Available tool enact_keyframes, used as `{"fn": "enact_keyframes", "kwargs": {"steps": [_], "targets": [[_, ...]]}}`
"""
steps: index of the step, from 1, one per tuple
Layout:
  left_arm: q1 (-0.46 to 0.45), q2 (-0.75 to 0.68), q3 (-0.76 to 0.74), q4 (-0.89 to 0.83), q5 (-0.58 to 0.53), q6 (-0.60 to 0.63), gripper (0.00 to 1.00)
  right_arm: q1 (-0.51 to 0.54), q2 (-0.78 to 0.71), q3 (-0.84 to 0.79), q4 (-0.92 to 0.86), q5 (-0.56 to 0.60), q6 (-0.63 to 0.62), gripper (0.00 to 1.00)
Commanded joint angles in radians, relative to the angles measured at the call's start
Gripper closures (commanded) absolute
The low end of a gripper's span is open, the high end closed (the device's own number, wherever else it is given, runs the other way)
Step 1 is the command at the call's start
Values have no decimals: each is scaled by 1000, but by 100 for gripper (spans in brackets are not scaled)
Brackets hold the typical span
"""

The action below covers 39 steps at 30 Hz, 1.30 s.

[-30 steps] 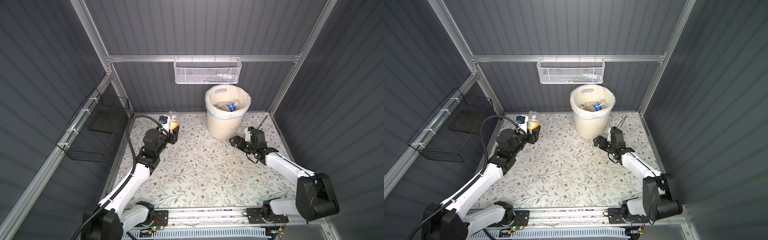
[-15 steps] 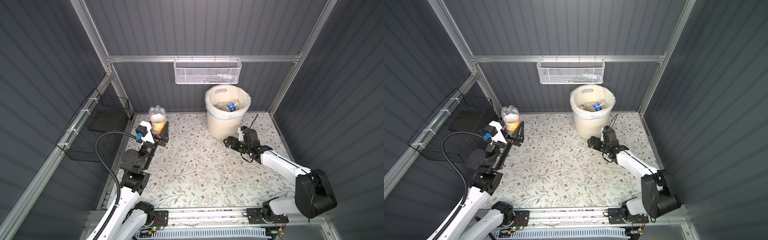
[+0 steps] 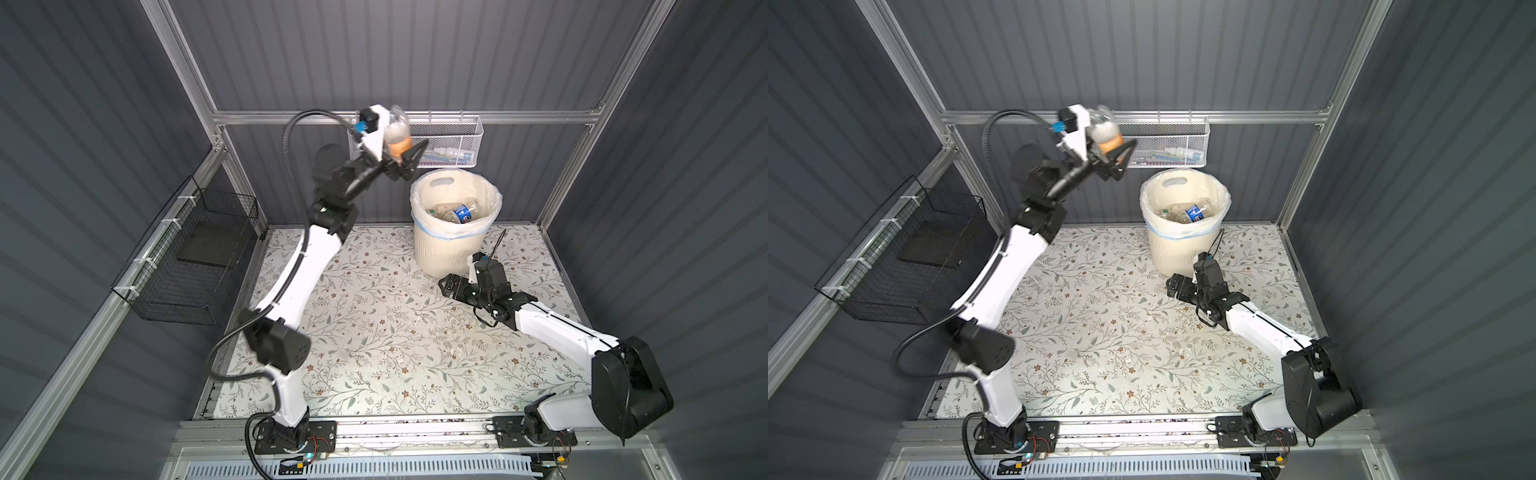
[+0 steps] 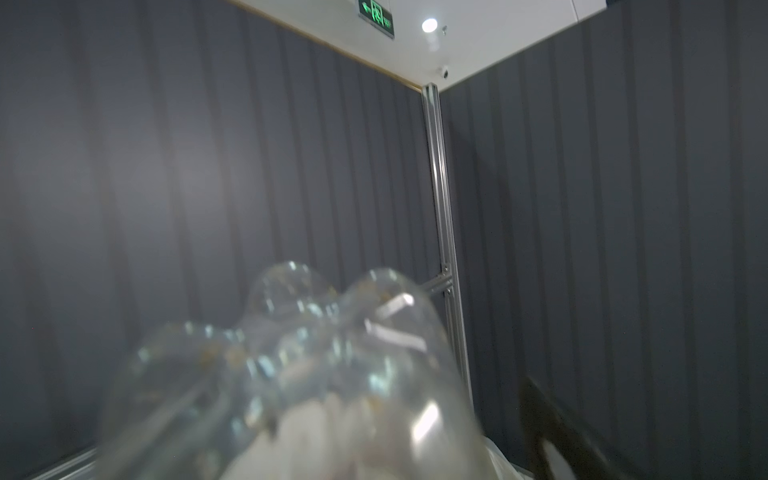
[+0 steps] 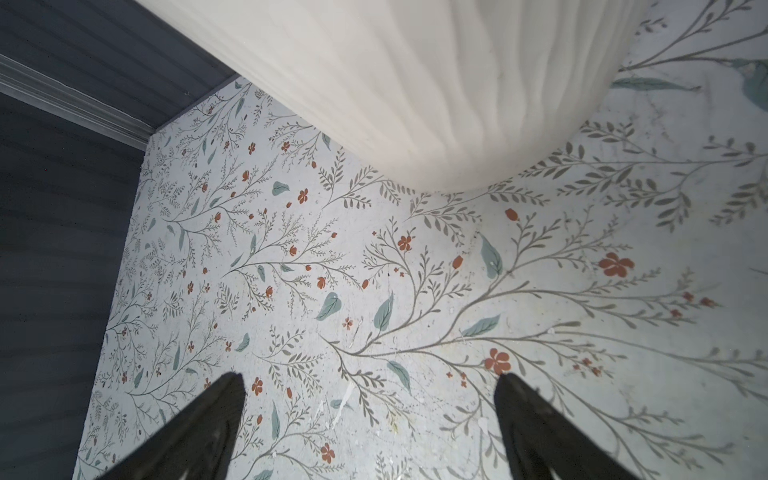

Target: Throw the plastic bottles in the bin

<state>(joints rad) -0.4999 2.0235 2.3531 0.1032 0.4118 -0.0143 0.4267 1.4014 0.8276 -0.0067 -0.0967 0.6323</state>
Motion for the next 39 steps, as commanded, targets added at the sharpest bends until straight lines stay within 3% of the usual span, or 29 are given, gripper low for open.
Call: {"fn": "enact_keyframes", "kwargs": {"steps": [1, 3, 5, 13, 20, 24, 30, 35, 39], "targets": [[-22, 39, 53, -371, 39, 60, 0, 14, -16, -38, 27, 18, 18, 4], [-22, -84, -203, -146, -5, 37, 0, 14, -7, -47, 28, 19, 14, 4], [-22, -180, -363, -28, -67, 33, 0, 14, 4, -48, 35, 14, 9, 4], [-6, -367, -625, 12, -278, 102, 0, 13, 66, -25, 59, 9, -2, 4], [161, -474, -984, 111, -308, -17, 0, -39, 14, -37, 52, 70, -50, 4], [208, -539, -1219, 167, -467, -16, 0, -110, -79, -98, 97, 117, -79, 3], [256, -596, -1562, 292, -698, -115, 0, -236, -228, -211, 212, 235, -138, 1], [256, -640, -1763, 361, -931, -131, 0, -339, -276, -243, 176, 357, -180, 1], [256, -634, -1859, 471, -1017, -94, 0, -390, -314, -315, 269, 469, -241, 1]]}}
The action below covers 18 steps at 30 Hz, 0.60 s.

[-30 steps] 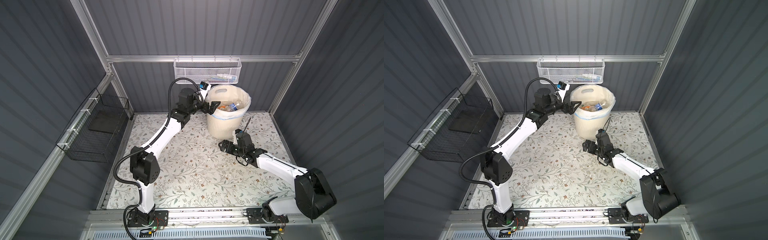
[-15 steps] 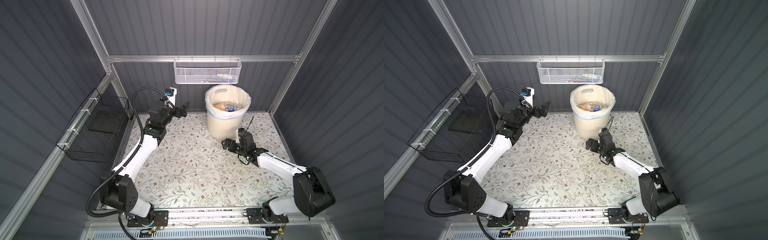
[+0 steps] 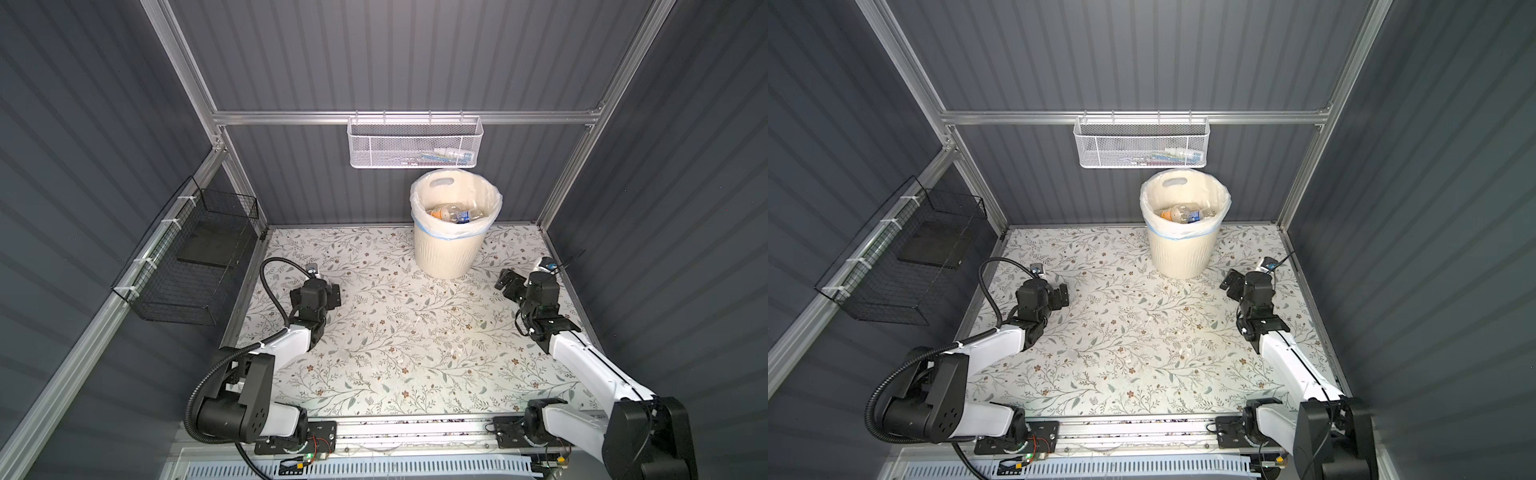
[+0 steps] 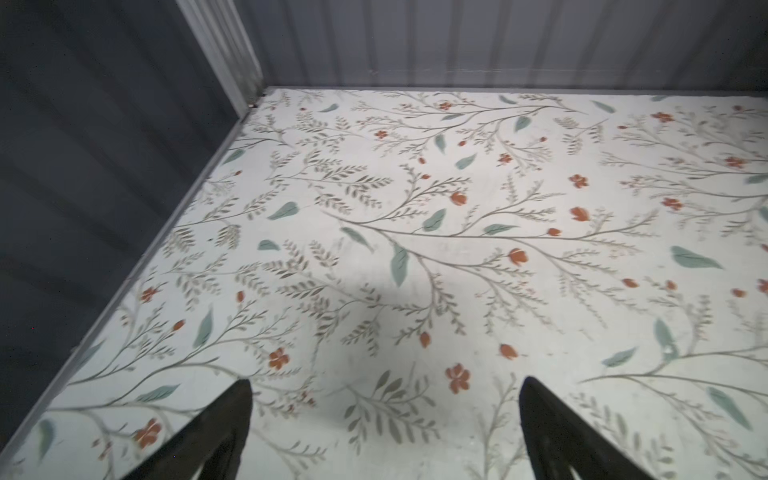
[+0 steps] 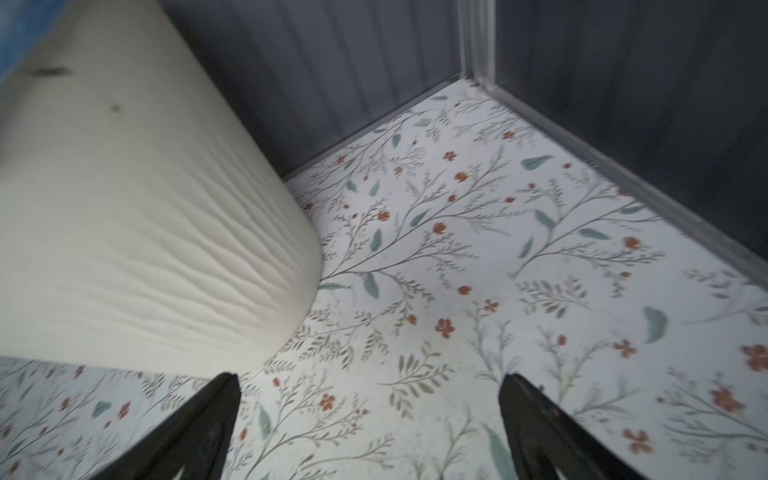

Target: Throw the plastic bottles in the bin

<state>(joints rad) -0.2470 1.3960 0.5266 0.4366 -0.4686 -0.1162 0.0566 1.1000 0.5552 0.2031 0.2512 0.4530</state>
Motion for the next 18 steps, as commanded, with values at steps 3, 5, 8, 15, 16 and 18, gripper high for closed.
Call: {"fn": "enact_keyframes", "kwargs": {"steps": [3, 5, 8, 15, 16, 18], "targets": [[3, 56, -68, 210, -142, 33, 0, -40, 11, -89, 155, 173, -103, 1], [3, 111, -90, 298, -129, 46, 0, -50, 50, -103, 210, 197, -132, 1], [5, 142, -59, 274, -60, 99, 0, -57, 122, -169, 384, 207, -201, 1], [49, 170, -94, 413, 7, 163, 0, -76, 217, -270, 723, 75, -330, 1], [65, 187, -107, 467, 17, 158, 0, -80, 236, -273, 739, 52, -327, 1], [104, 237, -126, 543, 43, 126, 0, -84, 291, -290, 847, 23, -348, 1]]}}
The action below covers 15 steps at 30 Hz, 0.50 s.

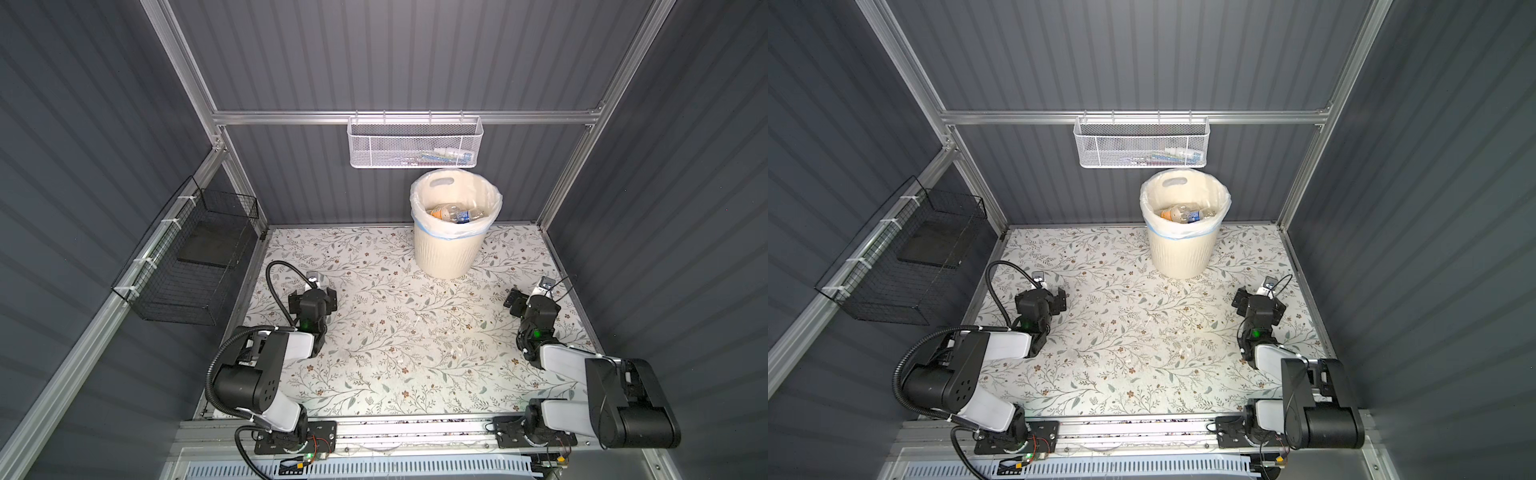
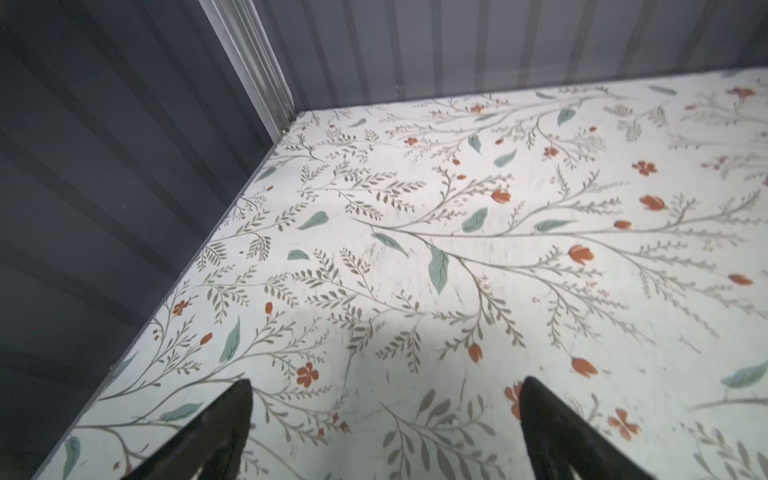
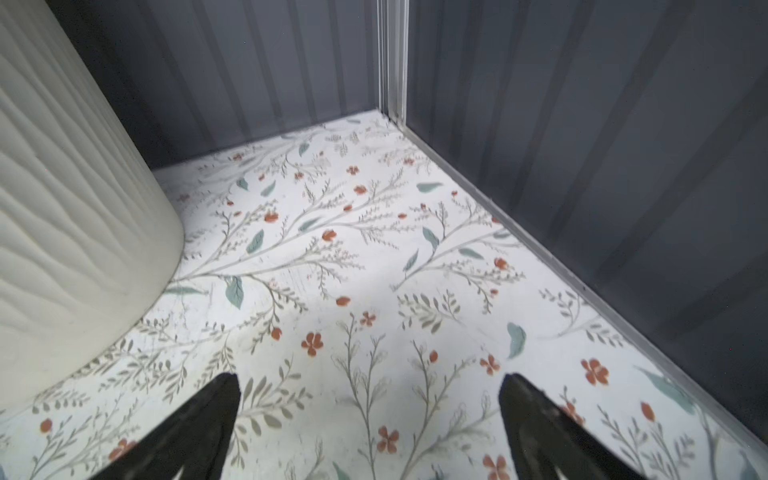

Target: Throw the plastic bottles in the bin

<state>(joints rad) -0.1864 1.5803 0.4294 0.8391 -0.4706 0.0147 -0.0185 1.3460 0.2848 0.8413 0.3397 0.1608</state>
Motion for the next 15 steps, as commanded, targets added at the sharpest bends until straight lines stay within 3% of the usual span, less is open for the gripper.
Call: {"fn": "enact_keyframes", "kwargs": {"steps": [1, 3, 5, 6, 7, 8, 10, 13, 15], "targets": [[62, 77, -33, 164, 63, -23, 0, -11, 28, -4, 150, -88, -52, 1], [91, 141, -44, 266, 98, -32, 0, -25, 34, 9, 112, -151, -52, 1], [118, 110, -18, 140, 168, -56, 0, -46, 117, -10, 236, -199, -55, 1], [126, 130, -15, 181, 189, -51, 0, -46, 132, -21, 288, -211, -61, 1], [128, 132, -3, 155, 210, -46, 0, -46, 95, -3, 193, -213, -52, 1], [129, 118, 16, 84, 220, -48, 0, -49, 82, 14, 129, -218, -47, 1], [130, 135, 13, 135, 221, -43, 0, -45, 126, 6, 222, -222, -60, 1], [128, 130, 22, 102, 216, -42, 0, -47, 100, 22, 146, -223, -54, 1], [128, 134, 24, 106, 217, -32, 0, -46, 121, 8, 209, -219, -58, 1]]}}
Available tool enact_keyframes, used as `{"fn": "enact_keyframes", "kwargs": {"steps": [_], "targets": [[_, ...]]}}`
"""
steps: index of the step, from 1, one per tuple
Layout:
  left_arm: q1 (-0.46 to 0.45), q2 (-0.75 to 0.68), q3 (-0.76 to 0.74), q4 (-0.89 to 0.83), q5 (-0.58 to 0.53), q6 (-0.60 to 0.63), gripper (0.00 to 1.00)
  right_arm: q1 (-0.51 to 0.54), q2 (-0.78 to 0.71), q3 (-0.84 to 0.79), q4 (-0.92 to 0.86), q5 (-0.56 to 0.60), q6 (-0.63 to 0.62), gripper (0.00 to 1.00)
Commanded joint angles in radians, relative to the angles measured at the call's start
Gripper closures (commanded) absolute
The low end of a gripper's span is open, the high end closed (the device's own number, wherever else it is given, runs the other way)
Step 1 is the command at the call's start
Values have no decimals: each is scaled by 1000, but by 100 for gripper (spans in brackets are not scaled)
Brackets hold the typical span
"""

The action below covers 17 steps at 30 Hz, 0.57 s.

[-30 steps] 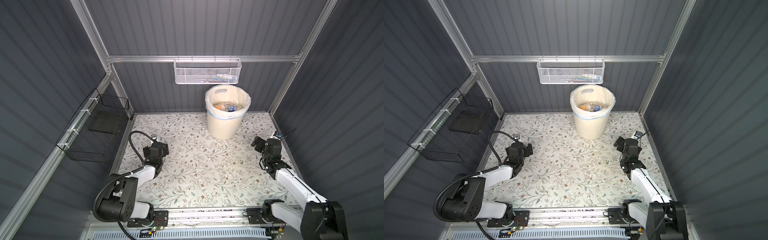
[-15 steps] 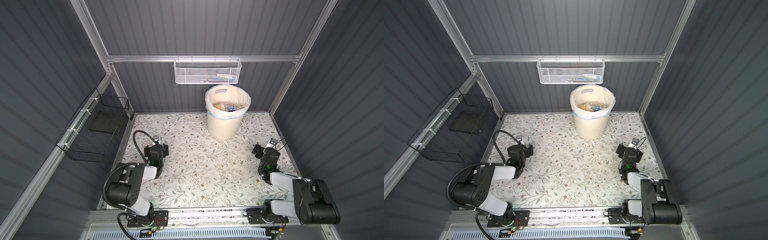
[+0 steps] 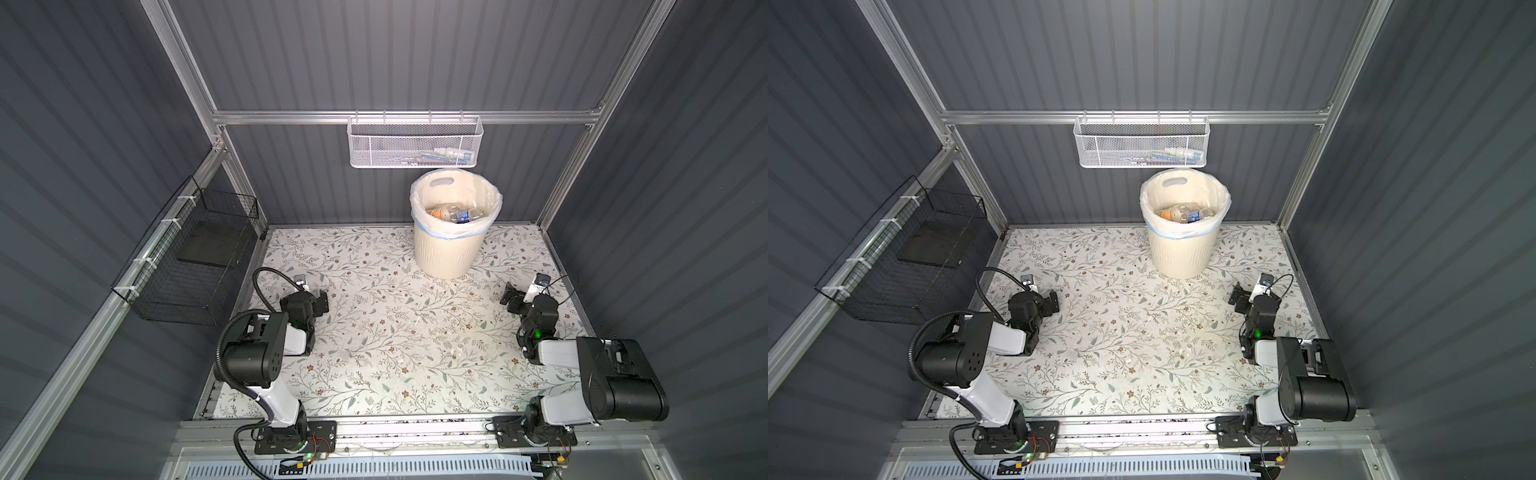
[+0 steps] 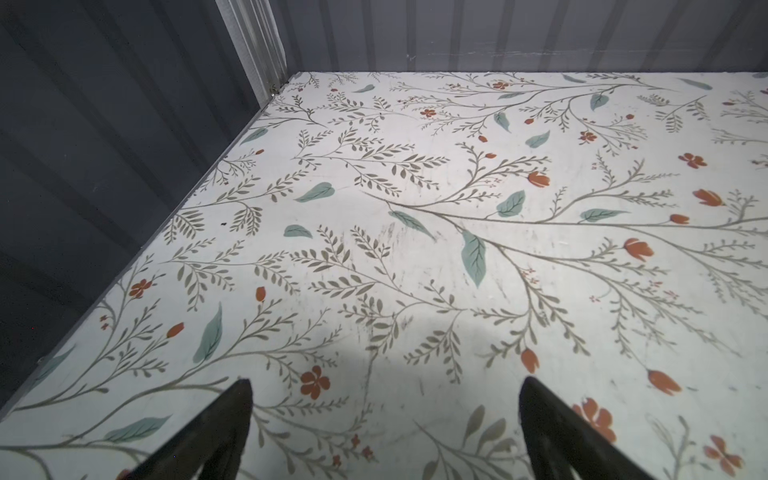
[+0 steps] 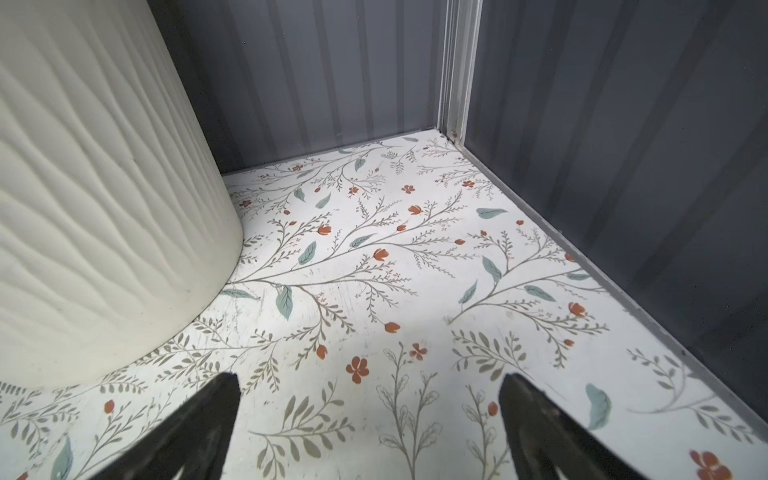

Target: Throw the plastic bottles in the bin

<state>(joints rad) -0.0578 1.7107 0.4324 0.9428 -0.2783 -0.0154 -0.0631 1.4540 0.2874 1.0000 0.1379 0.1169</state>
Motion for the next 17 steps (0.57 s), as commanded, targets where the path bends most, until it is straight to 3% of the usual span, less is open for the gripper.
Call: {"fn": "enact_keyframes", "kwargs": {"steps": [1, 17], "targets": [[-1, 1, 22, -7, 27, -4, 0, -1, 5, 8, 33, -18, -13, 1], [-13, 6, 30, -15, 7, 2, 0, -1, 5, 4, 40, -17, -14, 1]]}}
